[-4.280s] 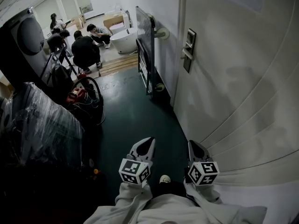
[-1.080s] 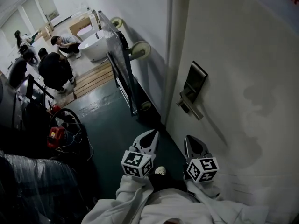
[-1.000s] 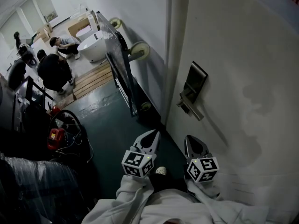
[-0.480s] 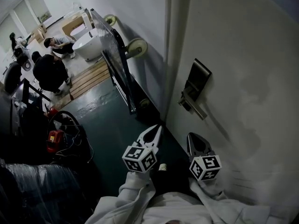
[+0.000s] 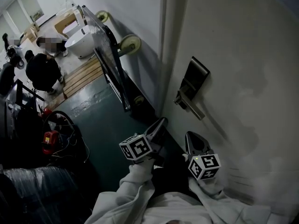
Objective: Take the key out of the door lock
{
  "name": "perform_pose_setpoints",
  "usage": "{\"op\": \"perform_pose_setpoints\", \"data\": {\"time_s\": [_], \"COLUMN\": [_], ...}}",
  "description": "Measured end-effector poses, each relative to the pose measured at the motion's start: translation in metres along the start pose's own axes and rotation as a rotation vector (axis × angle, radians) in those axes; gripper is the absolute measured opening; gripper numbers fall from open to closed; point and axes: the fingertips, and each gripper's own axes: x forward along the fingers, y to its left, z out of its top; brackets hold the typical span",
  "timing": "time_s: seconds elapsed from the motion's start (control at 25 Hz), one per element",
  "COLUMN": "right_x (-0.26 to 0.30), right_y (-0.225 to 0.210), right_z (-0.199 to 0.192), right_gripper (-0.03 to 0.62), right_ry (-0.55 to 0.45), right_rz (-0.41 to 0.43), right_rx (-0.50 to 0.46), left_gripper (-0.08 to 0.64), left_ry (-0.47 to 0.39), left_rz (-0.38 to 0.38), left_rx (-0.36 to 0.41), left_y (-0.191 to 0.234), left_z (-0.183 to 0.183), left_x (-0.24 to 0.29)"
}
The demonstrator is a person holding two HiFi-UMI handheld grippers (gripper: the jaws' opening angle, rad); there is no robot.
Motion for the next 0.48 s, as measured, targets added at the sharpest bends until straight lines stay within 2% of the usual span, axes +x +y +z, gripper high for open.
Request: {"op": "perform_pose_setpoints", "data": {"time_s": [0.16, 0.24, 0.28, 0.48], "right_x": [0.004, 0.005, 0.006, 0.009], "right_y": [-0.004, -0.006, -0.007, -0.007], "right_z": [-0.001, -0.001, -0.001, -0.002], "right_gripper": [0.052, 0.051, 0.051, 0.052], "right_ry": [0.013, 0.018, 0.020, 0.033], "right_rz": [-0.001, -0.002, -0.003, -0.003], "right_rx": [0.000, -0.001, -0.003, -0.010], "left_gripper": [0.029, 0.102, 0.115, 0.115], "left_ry": [0.011, 0.016, 0.017, 0.012], "left_rz": [-0.032, -0.049, -0.055, -0.063], "left_rx": [-0.040, -0.069, -0.082, -0.141], "left_y": [-0.003, -0.002, -0.002, 0.004], "left_z": [0.001, 0.001, 0.001, 0.004], "left_x": [0.017, 0.025, 0.028, 0.045]}}
